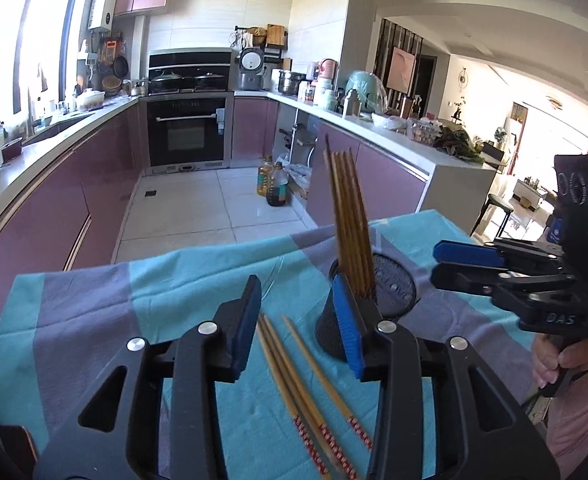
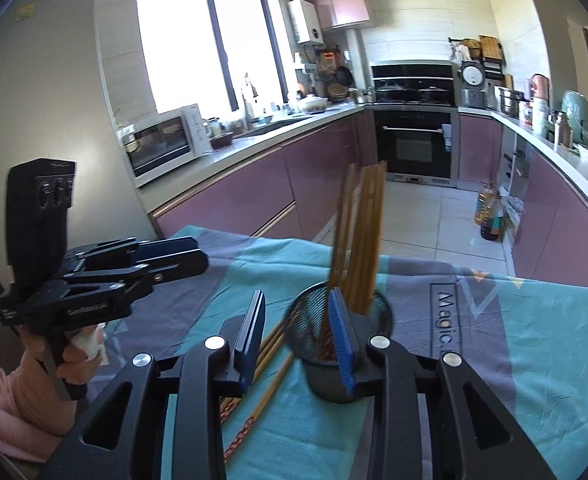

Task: Organize utensils
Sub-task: 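Move both open grippers back down to the remaining chopsticks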

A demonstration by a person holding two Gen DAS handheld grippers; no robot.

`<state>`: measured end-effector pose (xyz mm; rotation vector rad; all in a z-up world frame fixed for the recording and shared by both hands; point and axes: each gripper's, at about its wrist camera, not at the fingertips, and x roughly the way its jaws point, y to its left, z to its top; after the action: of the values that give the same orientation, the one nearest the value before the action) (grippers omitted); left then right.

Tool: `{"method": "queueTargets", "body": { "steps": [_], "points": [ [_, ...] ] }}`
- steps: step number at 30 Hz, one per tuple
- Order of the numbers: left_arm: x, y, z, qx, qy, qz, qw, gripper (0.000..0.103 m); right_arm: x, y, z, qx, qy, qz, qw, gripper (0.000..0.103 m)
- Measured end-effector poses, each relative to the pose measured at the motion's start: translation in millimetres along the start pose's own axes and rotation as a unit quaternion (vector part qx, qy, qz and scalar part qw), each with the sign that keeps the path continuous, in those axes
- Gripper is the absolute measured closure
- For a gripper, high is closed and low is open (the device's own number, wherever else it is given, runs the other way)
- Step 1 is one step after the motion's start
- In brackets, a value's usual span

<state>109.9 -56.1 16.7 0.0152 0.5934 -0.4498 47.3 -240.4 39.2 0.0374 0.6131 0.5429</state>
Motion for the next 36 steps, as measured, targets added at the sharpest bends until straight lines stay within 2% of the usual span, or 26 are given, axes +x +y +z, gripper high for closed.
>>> {"method": "queueTargets", "body": {
  "steps": [5, 8, 13, 21, 30, 36],
  "points": [
    [7, 17, -39, -0.017, 0.054, 0.004, 0.9984, 0.066, 24, 17, -29, -0.006, 0.053, 0.013, 0.999, 0.071],
    [19, 26, -59, -0.026, 0.086, 0.01, 0.9959, 0.067, 46, 18, -47, 0.013, 0.089, 0.023, 0.996, 0.071],
    [38, 25, -87, -0.033, 0.129, 0.001, 0.9911, 0.067, 71, 19, -68, 0.031, 0.124, 0.019, 0.992, 0.071],
    [56, 15, -111, -0.027, 0.16, 0.002, 0.9868, 0.067, 86, 16, -79, 0.055, 0.139, 0.016, 0.989, 0.072],
    [69, 9, -112, -0.019, 0.171, 0.014, 0.985, 0.07, 89, 13, -82, 0.061, 0.137, 0.015, 0.989, 0.072],
    [73, 11, -111, -0.026, 0.175, 0.032, 0.9838, 0.081, 91, 10, -84, 0.063, 0.137, 0.007, 0.989, 0.072]
  ]
}}
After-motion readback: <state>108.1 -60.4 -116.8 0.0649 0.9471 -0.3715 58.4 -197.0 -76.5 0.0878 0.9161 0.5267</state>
